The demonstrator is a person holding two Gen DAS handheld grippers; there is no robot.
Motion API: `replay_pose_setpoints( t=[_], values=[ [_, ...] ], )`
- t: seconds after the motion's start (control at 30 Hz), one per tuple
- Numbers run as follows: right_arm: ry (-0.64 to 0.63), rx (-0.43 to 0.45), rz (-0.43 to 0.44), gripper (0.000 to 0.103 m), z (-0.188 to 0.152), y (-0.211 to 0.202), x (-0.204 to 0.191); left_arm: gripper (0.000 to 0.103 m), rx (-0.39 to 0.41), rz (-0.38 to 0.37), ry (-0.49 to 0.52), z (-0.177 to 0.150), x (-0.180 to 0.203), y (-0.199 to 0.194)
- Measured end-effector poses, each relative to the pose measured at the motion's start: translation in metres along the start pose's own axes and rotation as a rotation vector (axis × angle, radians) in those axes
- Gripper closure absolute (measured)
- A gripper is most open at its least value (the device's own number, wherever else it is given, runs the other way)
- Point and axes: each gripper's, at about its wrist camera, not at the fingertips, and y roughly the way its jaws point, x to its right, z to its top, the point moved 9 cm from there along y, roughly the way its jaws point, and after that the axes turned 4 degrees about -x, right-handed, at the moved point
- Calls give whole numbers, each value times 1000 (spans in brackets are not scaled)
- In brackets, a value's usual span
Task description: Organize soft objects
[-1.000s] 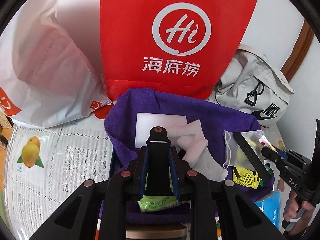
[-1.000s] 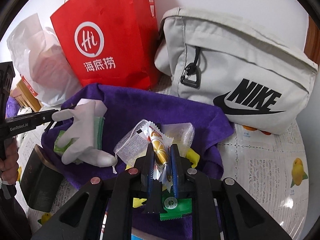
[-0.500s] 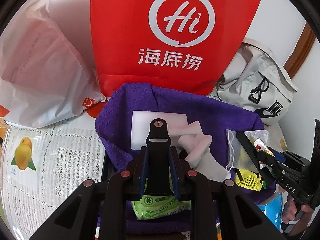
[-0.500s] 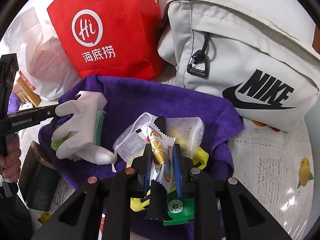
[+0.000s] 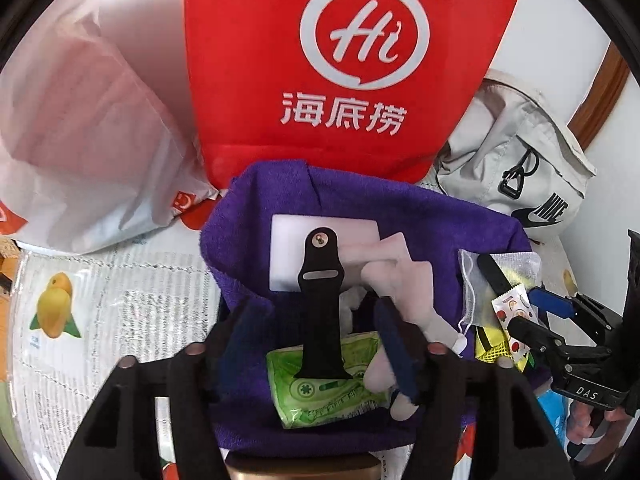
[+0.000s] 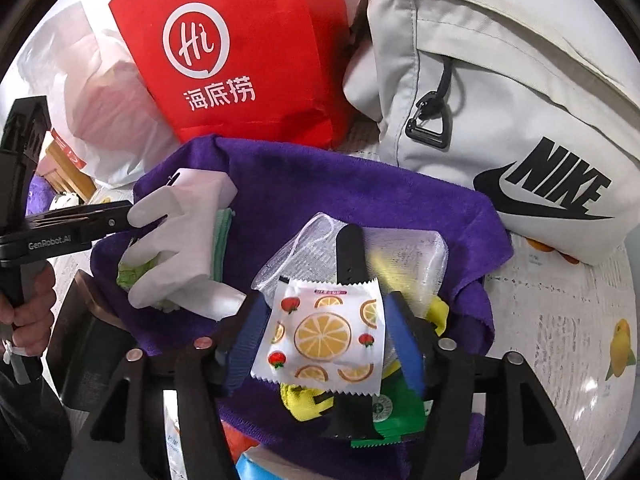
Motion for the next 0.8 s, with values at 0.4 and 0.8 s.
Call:
replay_pose_setpoints(
  t=[0.4, 0.8],
  values=[
    [71, 42, -42, 21, -4, -39, 6, 25, 29, 53, -7, -13, -7, -44],
    [93, 86, -43, 10, -43, -106, -11, 4, 110, 51, 14, -57, 22, -125]
  ],
)
